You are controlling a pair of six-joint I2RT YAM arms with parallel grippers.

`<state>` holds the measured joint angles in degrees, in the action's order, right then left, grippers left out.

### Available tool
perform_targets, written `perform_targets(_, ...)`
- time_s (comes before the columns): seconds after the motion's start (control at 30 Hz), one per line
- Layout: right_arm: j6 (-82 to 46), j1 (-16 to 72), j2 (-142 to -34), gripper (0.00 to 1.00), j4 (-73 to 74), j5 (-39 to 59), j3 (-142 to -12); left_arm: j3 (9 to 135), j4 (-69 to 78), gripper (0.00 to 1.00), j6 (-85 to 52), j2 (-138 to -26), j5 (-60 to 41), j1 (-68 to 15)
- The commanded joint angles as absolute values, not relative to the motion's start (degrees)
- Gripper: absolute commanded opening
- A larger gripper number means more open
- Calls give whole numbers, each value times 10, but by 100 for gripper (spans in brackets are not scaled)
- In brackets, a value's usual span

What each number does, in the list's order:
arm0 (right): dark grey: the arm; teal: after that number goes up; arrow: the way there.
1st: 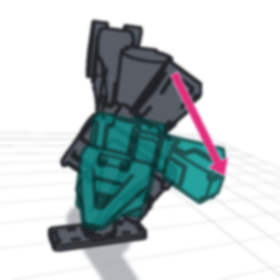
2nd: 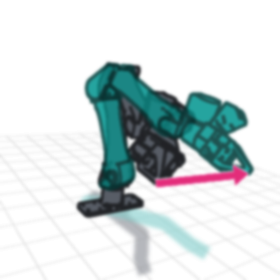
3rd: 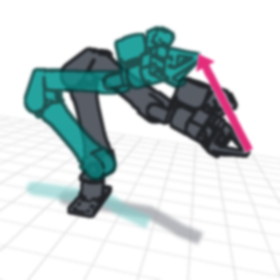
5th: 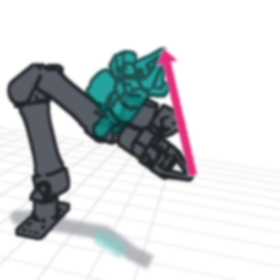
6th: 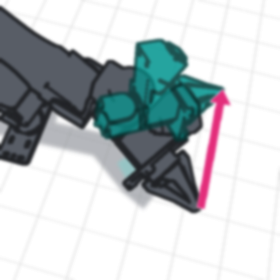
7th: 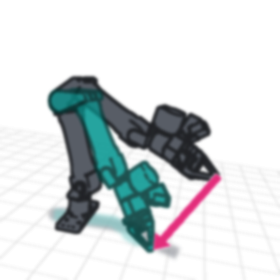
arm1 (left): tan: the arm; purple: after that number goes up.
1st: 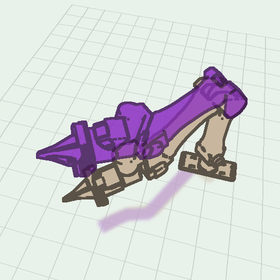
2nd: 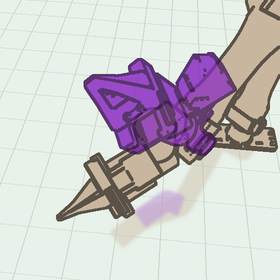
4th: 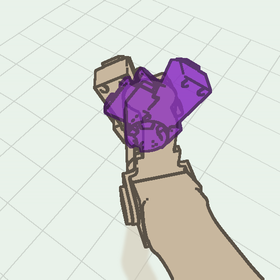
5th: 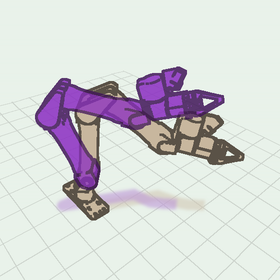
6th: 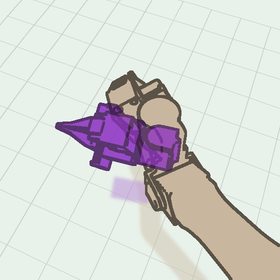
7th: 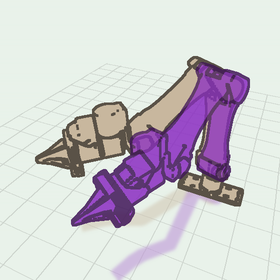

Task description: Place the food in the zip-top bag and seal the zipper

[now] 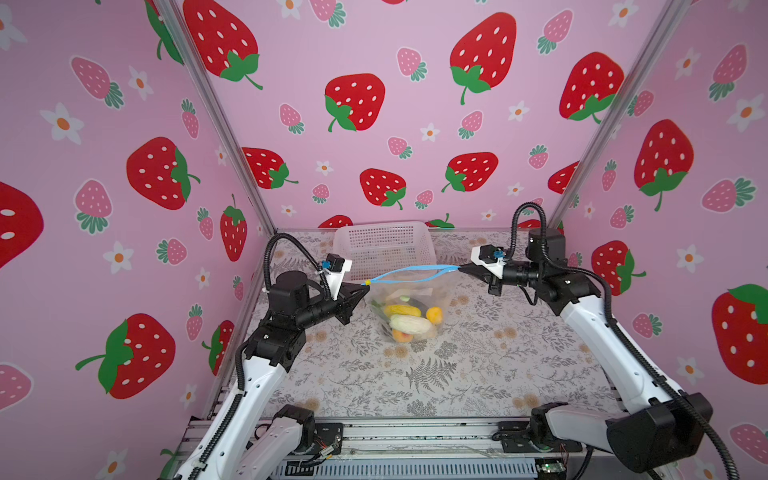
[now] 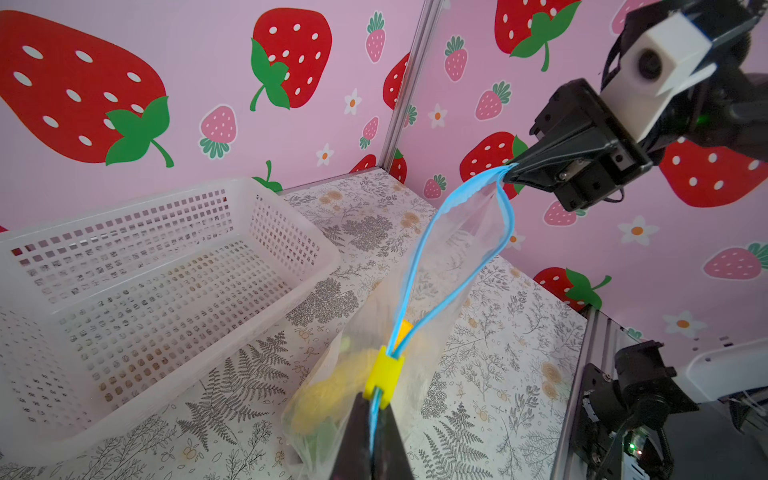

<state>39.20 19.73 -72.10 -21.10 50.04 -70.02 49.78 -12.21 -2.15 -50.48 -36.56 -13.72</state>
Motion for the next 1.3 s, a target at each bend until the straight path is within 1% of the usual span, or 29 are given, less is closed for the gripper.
perform_targets(0.0,402,207,-732,21,-238,507,-726,534,-146,0,3,-507,-367,-157)
perform_targets(0.07,413,233,-740,36,-273,493,-752,549,-163,0,25,-512,-355,-174)
perform_targets(0.17,419,274,-744,50,-304,459,-787,558,-162,0,38,-514,-342,-195)
perform_targets(0.3,427,341,-744,64,-311,412,-816,565,-161,0,58,-519,-332,-218)
perform_targets(0.43,440,412,-777,70,-326,381,-878,572,-150,0,67,-524,-339,-230)
perform_targets(0.57,453,468,-826,70,-359,362,-939,571,-139,0,75,-514,-343,-232)
perform_targets(0.63,458,482,-843,64,-365,364,-955,571,-140,0,81,-510,-345,-233)
perform_targets(0.7,454,490,-853,62,-362,366,-963,572,-140,0,83,-511,-346,-232)
perform_targets(0.87,455,505,-867,61,-361,372,-974,576,-138,0,88,-514,-351,-233)
perform_targets(1.17,482,507,-923,52,-401,417,-1029,571,-142,0,125,-508,-358,-239)
perform_targets(1.23,485,508,-931,47,-405,425,-1035,571,-141,0,127,-508,-359,-240)
perform_targets(1.27,489,507,-933,46,-408,429,-1037,571,-141,0,128,-508,-359,-240)
